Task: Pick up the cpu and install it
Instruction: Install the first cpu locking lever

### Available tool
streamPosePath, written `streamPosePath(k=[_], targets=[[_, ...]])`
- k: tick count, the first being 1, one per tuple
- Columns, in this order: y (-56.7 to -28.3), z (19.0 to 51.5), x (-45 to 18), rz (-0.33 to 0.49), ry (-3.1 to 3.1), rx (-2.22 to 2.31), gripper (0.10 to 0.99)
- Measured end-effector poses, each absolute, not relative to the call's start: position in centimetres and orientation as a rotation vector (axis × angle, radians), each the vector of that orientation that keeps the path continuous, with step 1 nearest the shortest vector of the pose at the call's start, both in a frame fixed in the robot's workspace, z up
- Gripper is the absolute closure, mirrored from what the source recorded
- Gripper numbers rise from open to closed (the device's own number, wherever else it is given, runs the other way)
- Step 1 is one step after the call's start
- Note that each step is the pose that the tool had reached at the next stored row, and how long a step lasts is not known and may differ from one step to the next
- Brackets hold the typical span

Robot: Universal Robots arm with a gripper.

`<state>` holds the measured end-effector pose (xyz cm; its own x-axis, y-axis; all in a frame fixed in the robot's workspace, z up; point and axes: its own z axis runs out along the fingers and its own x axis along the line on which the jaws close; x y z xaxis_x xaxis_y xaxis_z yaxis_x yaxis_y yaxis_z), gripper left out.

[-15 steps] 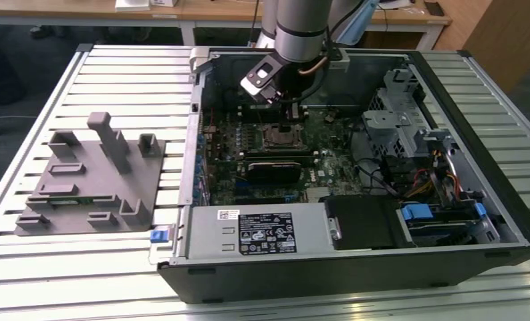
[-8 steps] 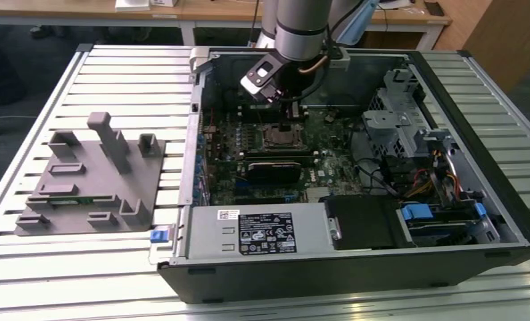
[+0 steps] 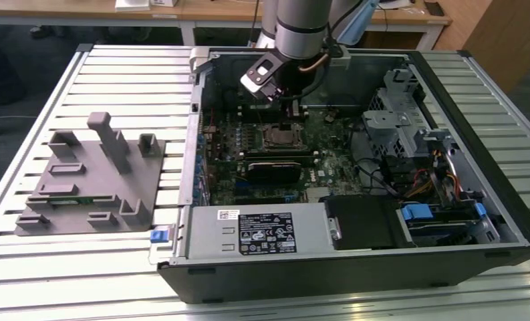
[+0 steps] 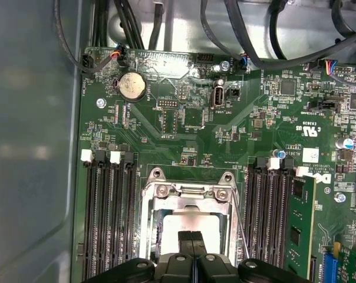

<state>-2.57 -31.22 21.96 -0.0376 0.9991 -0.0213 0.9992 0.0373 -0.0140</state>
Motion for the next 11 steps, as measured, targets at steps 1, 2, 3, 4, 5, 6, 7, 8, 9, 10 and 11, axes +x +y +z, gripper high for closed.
streamPosePath(k=[1, 2, 3, 4, 5, 6, 7, 8, 9, 10, 11], targets=[[-31.22, 21.98, -2.57, -0.039, 2.258, 2.175, 0.980], [-31.22, 22.02, -2.57, -0.039, 2.258, 2.175, 0.980], [-31.22, 22.07, -2.57, -0.039, 2.258, 2.175, 0.980], [-31.22, 22.14, -2.57, -0.039, 2.258, 2.175, 0.980], [-31.22, 22.21, -2.57, -0.039, 2.258, 2.176, 0.980], [-31.22, 22.30, -2.57, -0.039, 2.258, 2.175, 0.980], [-31.22, 22.38, -2.57, -0.039, 2.258, 2.175, 0.980], [-31.22, 22.47, -2.57, -0.039, 2.258, 2.175, 0.980], [-31.22, 22.56, -2.57, -0.039, 2.258, 2.175, 0.980], [-31.22, 22.63, -2.57, -0.039, 2.258, 2.175, 0.980], [-31.22, 22.72, -2.57, -0.039, 2.258, 2.175, 0.980]])
